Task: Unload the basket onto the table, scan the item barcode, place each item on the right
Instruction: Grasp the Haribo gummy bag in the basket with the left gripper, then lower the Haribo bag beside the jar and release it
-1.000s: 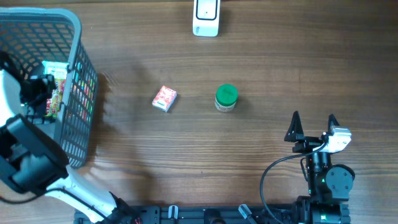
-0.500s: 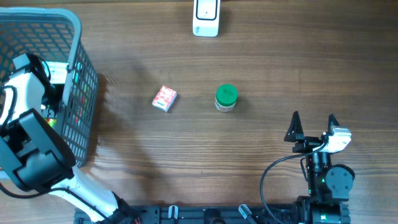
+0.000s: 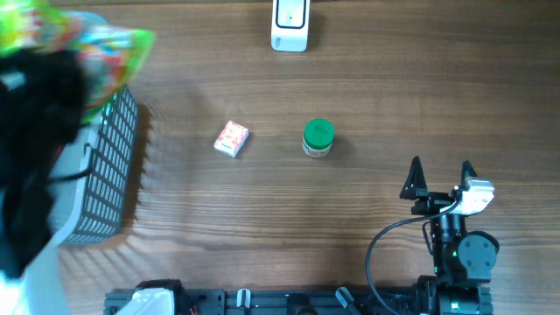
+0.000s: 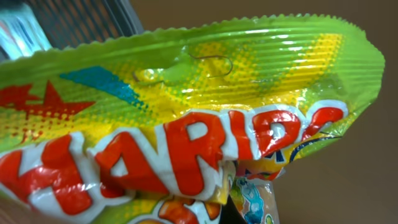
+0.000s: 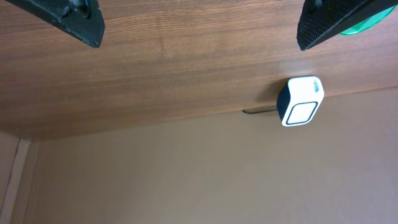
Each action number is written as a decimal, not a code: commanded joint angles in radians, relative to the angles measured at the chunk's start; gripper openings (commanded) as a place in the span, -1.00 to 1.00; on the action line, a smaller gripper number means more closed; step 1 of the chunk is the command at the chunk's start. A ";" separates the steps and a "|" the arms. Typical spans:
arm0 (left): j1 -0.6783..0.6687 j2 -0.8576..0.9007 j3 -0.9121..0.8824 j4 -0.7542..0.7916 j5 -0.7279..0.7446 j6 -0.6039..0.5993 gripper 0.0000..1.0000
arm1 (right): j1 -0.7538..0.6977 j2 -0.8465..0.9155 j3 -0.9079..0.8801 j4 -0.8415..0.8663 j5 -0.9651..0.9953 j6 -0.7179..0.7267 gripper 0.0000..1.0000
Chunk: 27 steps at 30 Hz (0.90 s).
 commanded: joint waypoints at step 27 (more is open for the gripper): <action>-0.567 0.605 -0.352 0.183 -0.107 0.071 -0.92 | 0.003 -0.006 -0.001 0.003 0.005 -0.012 0.99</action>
